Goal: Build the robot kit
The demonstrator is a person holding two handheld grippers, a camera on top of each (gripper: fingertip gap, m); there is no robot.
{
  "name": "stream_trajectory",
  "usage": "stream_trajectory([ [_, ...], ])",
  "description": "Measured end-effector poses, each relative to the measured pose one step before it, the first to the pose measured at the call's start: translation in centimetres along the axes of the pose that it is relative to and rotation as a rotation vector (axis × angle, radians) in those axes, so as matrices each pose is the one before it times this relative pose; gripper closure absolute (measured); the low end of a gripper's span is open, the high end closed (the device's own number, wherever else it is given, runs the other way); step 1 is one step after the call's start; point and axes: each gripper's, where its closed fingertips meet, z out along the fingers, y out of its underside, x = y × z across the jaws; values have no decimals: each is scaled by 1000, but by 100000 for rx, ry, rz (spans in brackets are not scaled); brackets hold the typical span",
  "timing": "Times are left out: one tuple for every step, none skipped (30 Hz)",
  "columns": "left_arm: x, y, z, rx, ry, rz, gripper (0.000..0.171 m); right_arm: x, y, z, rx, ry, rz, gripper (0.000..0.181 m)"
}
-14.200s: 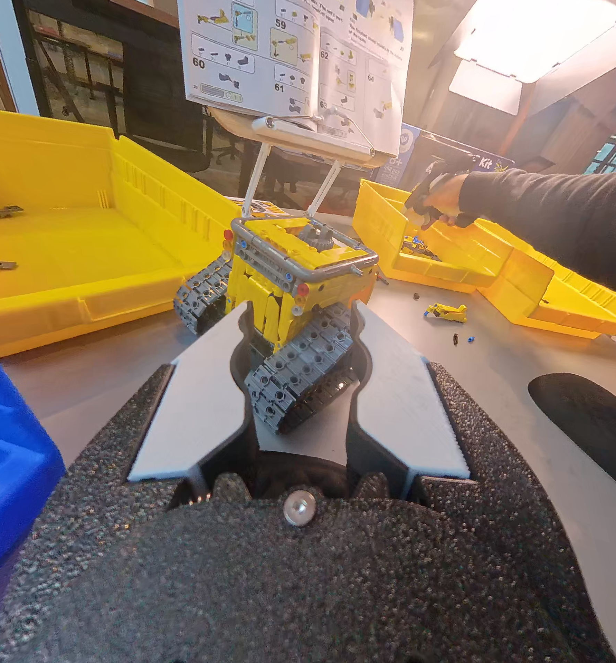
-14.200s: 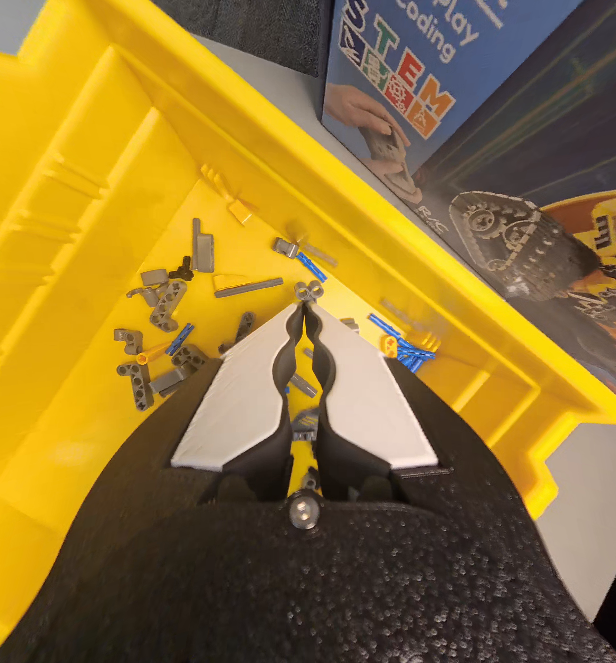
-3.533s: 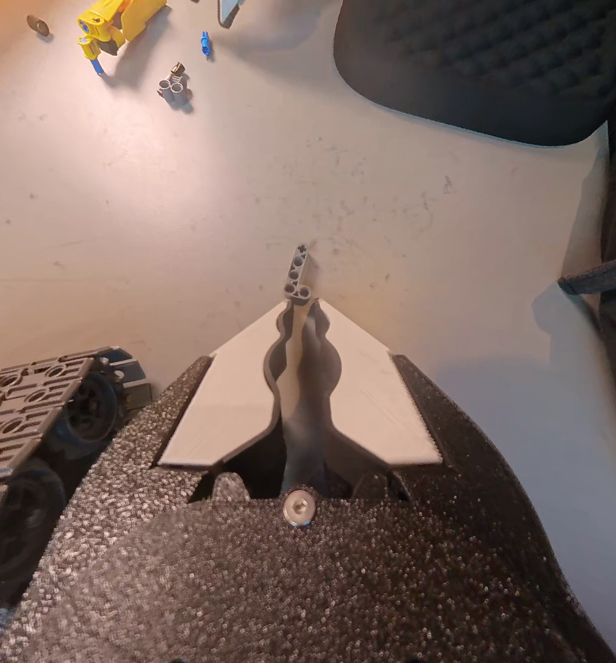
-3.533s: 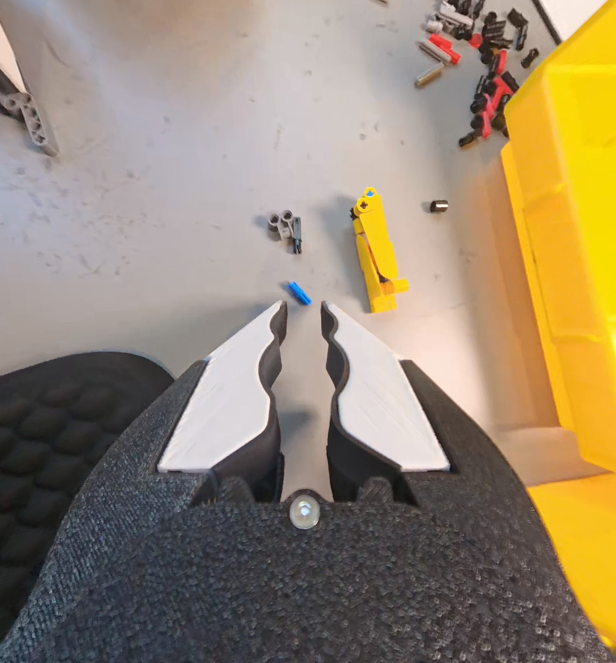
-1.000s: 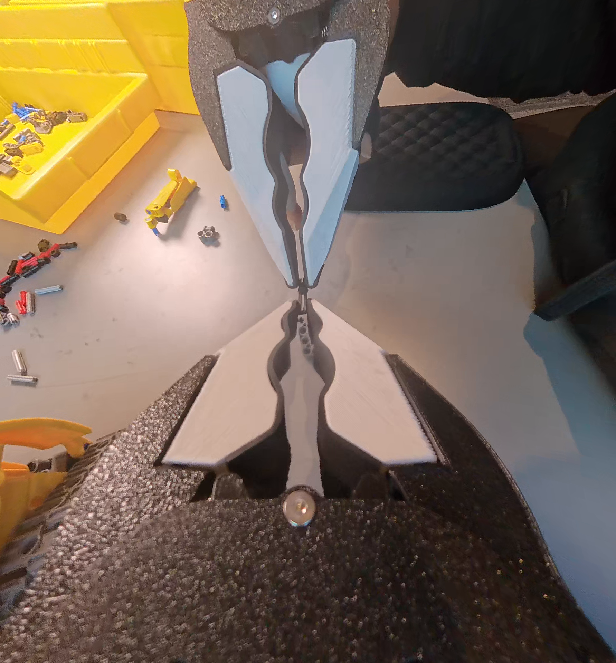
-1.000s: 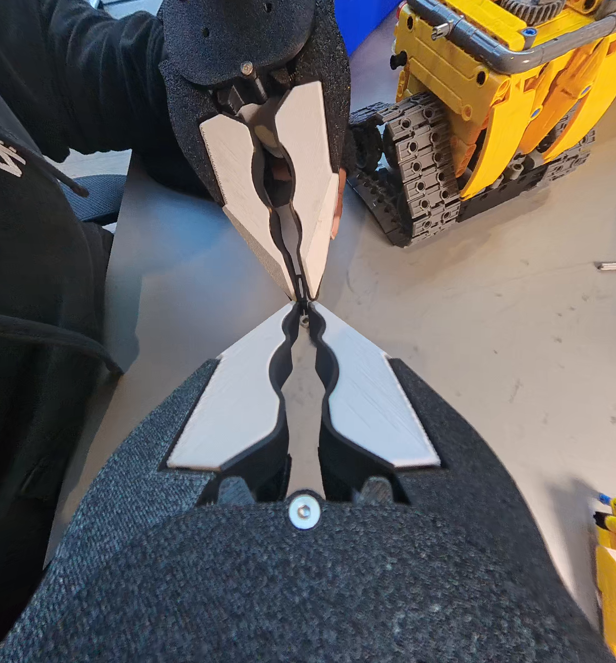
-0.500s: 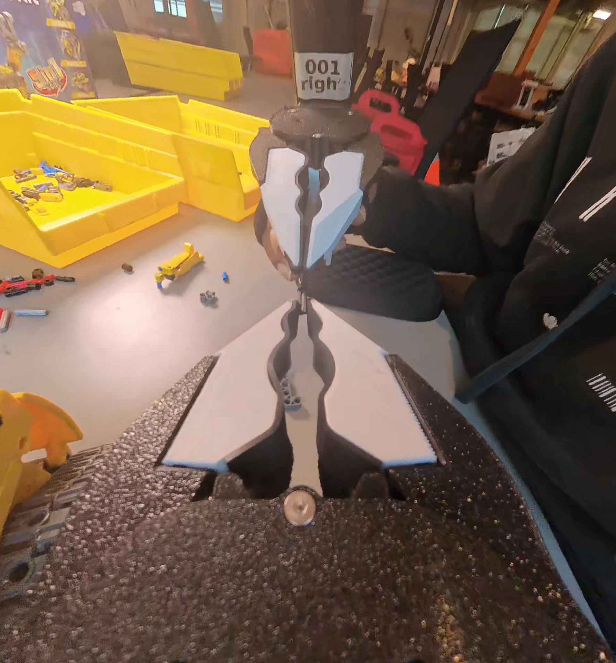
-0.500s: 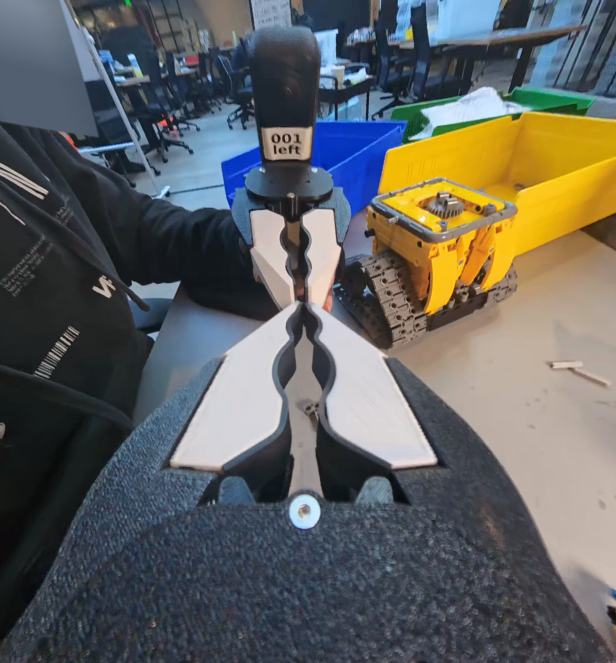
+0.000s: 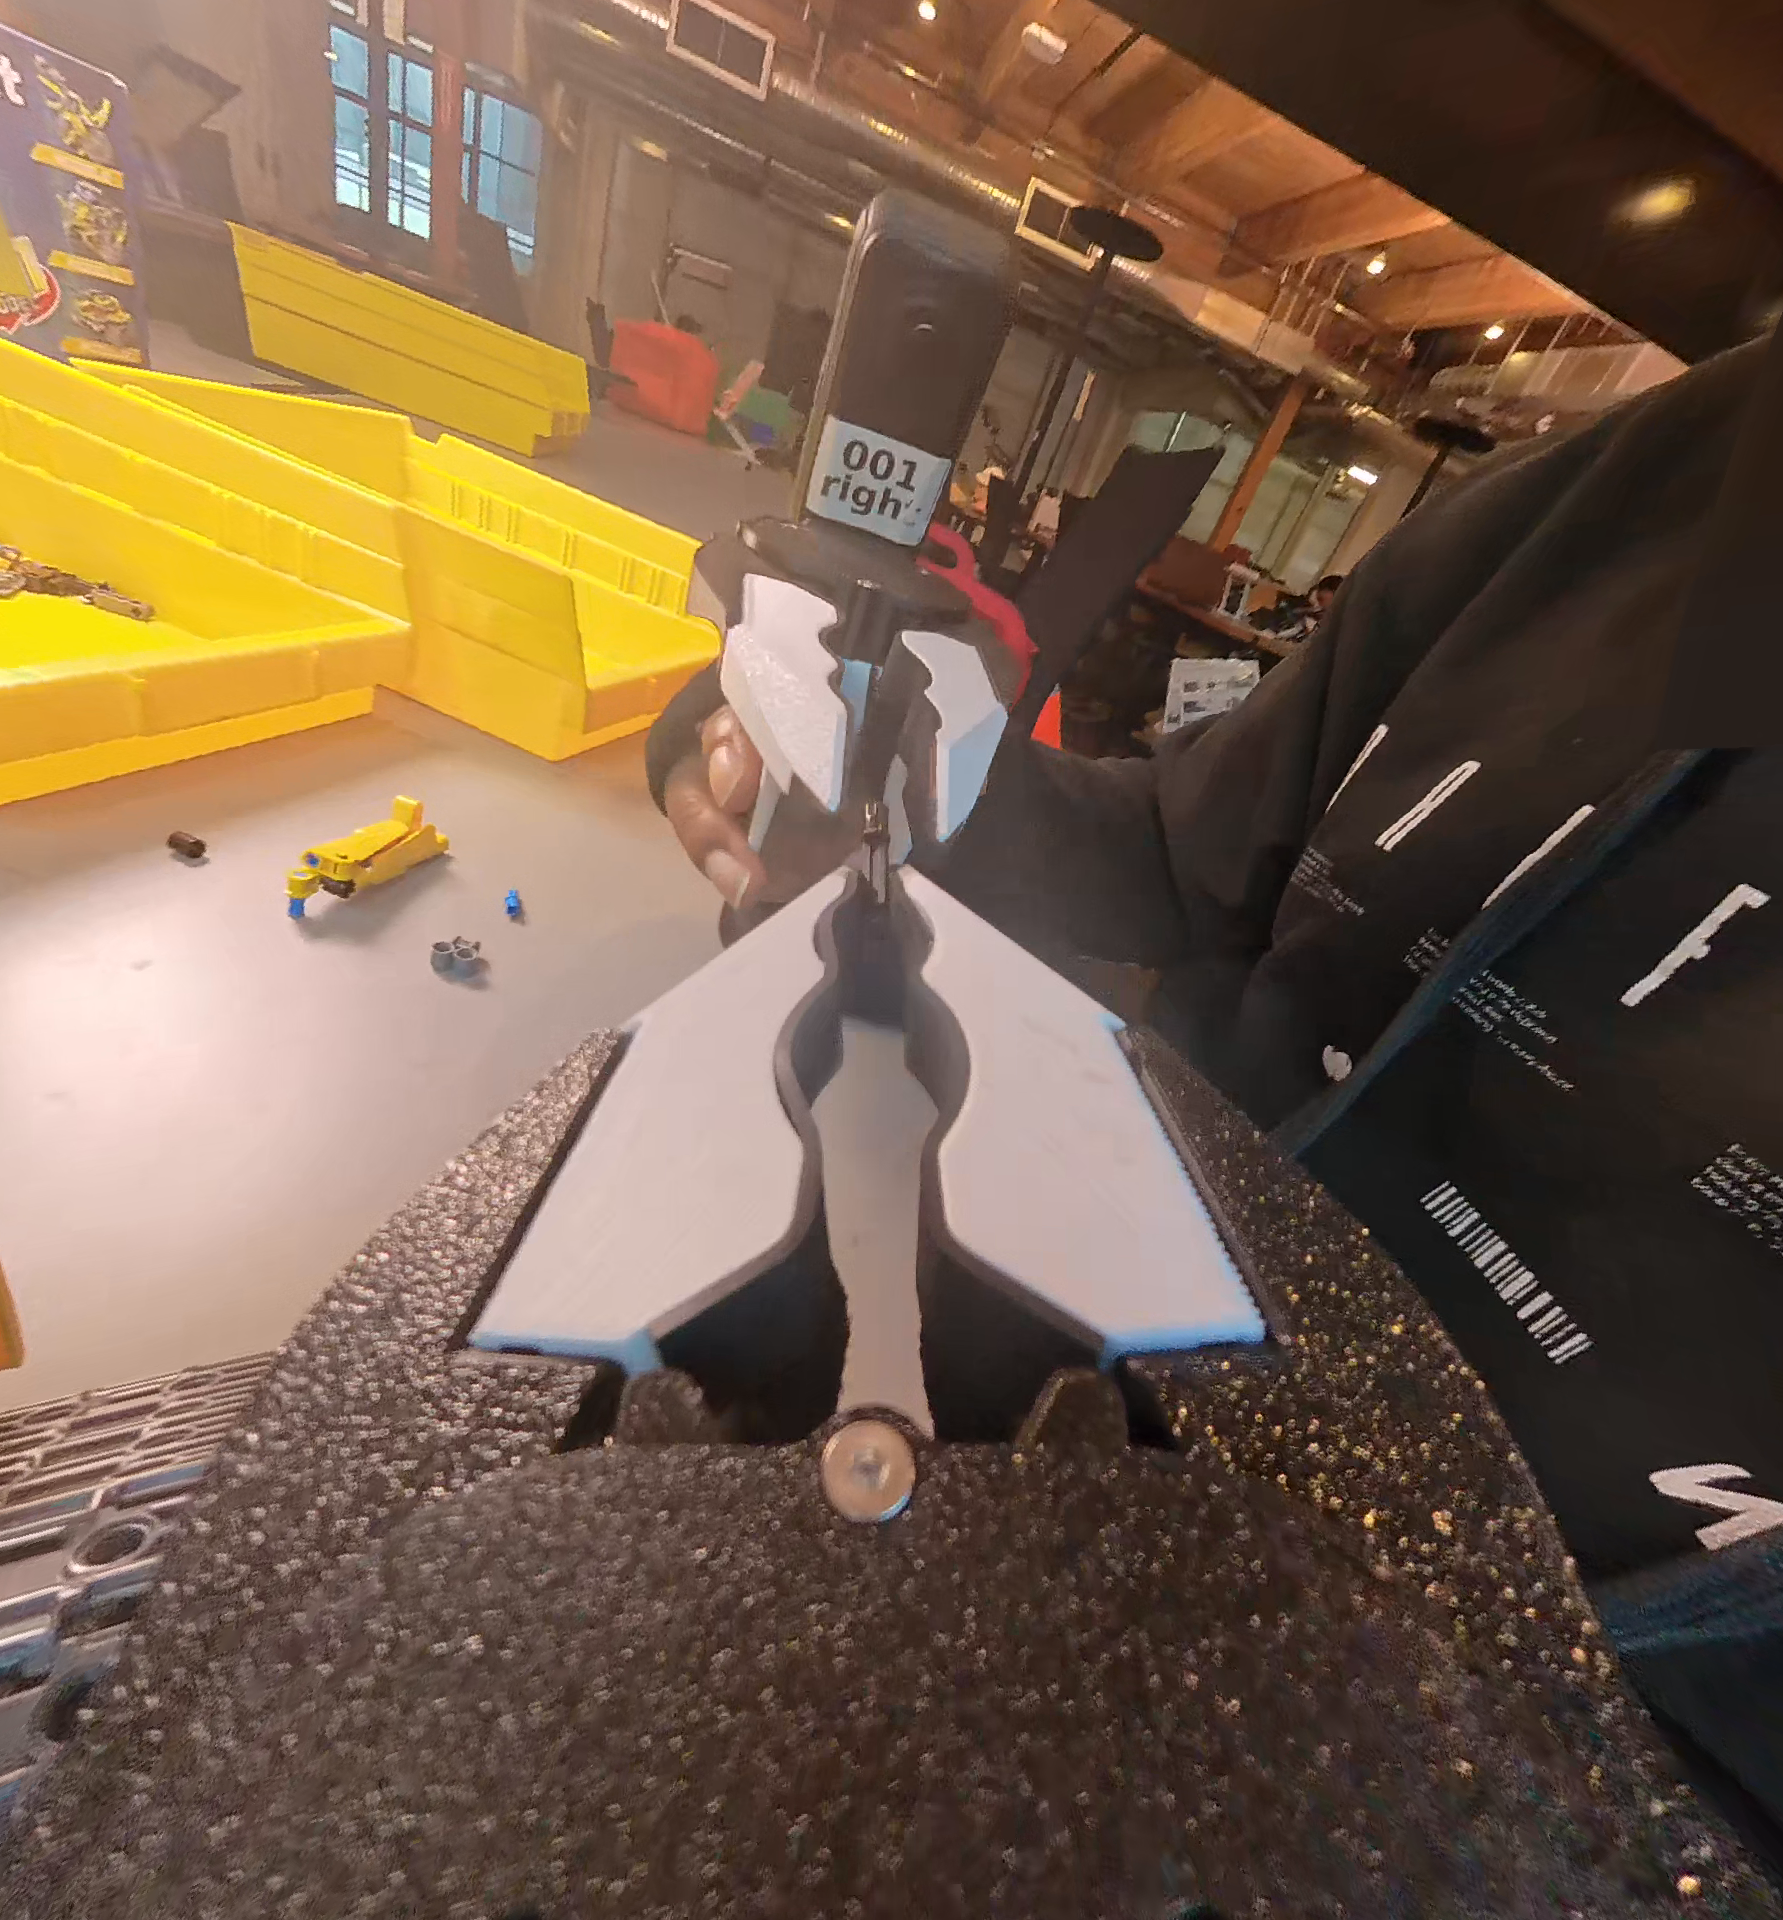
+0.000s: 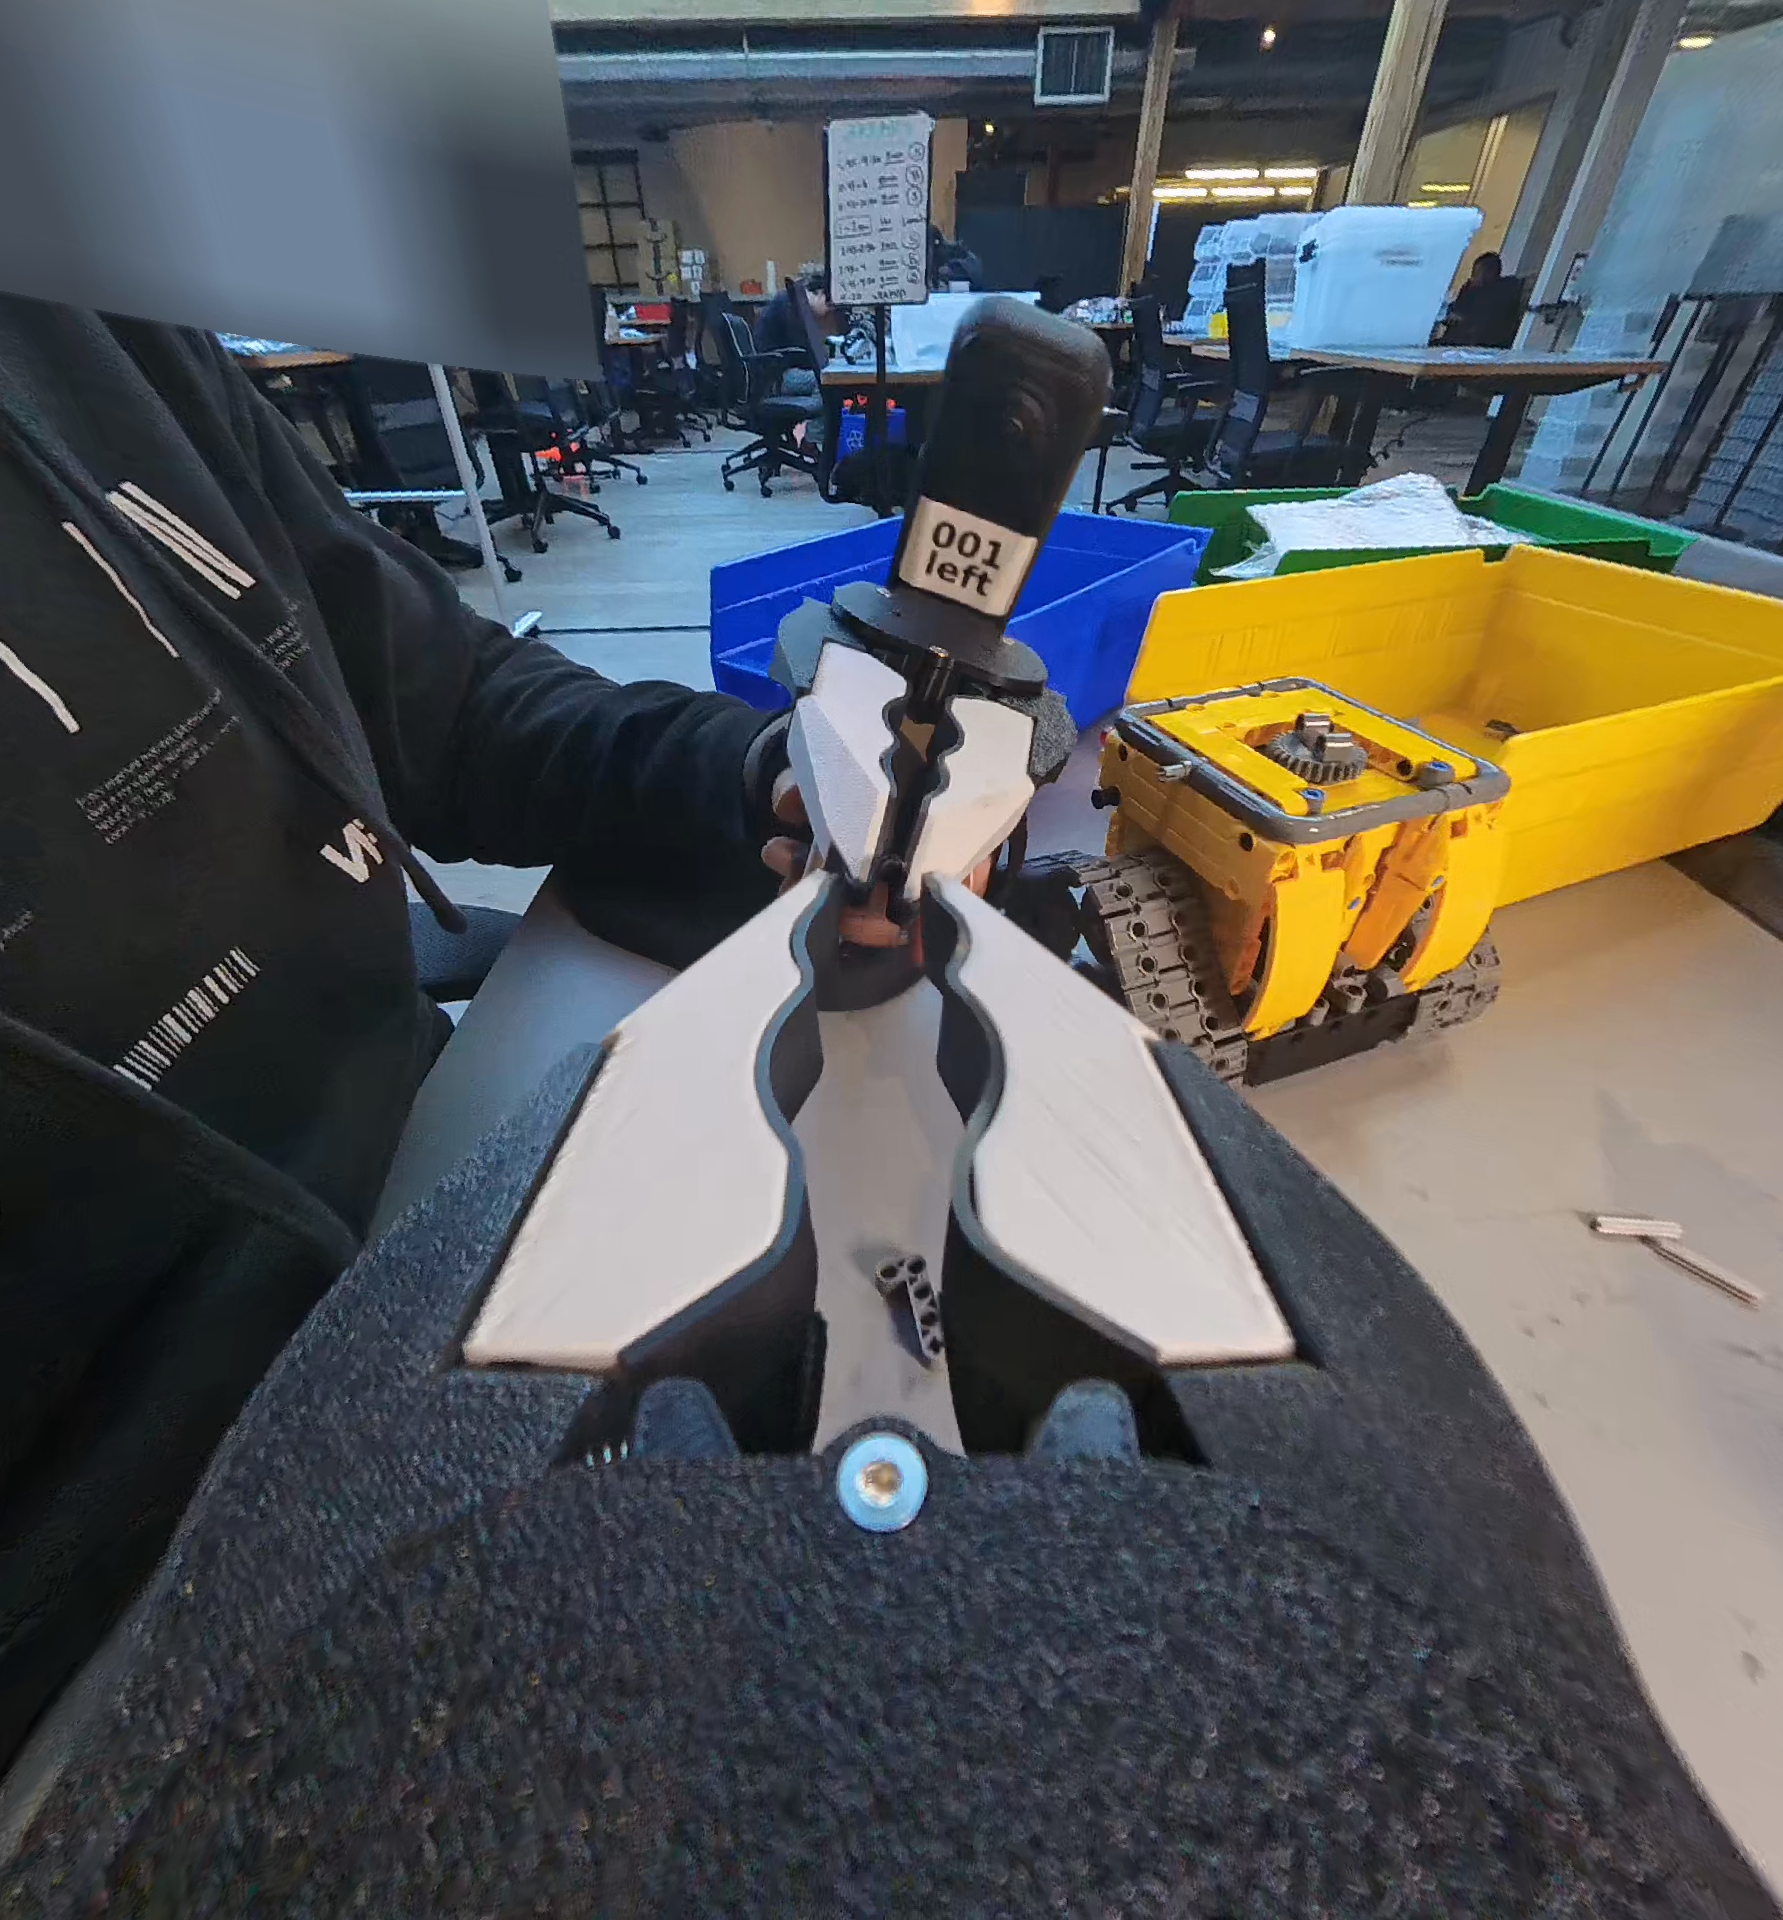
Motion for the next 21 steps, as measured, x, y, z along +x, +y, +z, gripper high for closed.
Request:
stream_trajectory([
  [100,-99,-38,699,1182,-1194,169,-50,-198,44,924,-516,-275,167],
  [4,-79,-38,651,387,-803,169,-18,-193,2,767,-231,-568,169],
  [32,-54,-35,430,437,-473,169,-16,-210,-35,911,1,-665,170],
  [100,-83,-14,552,858,-637,169,-32,-141,-20,532,-178,-309,170],
  [85,-69,-4,592,766,-656,169,-5,-17,-18,-91,-131,62,171],
  [63,-35,10,387,608,-523,169,11,79,9,-515,33,-62,171],
  [32,44,28,-171,348,-300,169,41,57,-1,-126,354,-327,171],
  [-6,88,39,-452,6,29,169,-7,-14,16,318,92,-107,171],
  [43,13,32,79,265,-64,169,-51,11,28,129,-302,258,172],
  [77,18,38,-36,453,-207,169,28,36,42,-60,216,59,173],
  [20,31,41,-187,13,155,169,8,78,60,-460,166,-365,175],
  [-37,91,39,-561,-381,440,169,-72,40,29,-320,-167,-354,176],
  [14,28,0,-181,-148,360,169,-20,5,-2,-115,86,-301,176],
  [-65,-18,1,9,-676,152,169,80,57,-22,-487,510,-178,176],
  [-199,63,16,-561,-1706,786,169,118,156,-54,-1287,682,-176,177],
  [-336,248,36,-2035,-3043,2197,168,118,324,-96,-2387,610,-682,177],
  [-444,500,49,-3913,-4158,3636,167,193,453,-194,-3484,1045,-1127,177],
  [-622,731,14,-5449,-5394,4333,161,374,526,-326,-4041,1834,-408,177],
  [-778,835,27,-6255,-6202,4069,153,445,731,-394,-5098,1617,621,177],
  [-588,947,101,-6783,-4967,3709,149,179,1103,-376,-6904,-418,1366,177],
  [-49,1048,246,-7339,-1517,2800,146,208,1169,-274,-6788,385,396,177],
])
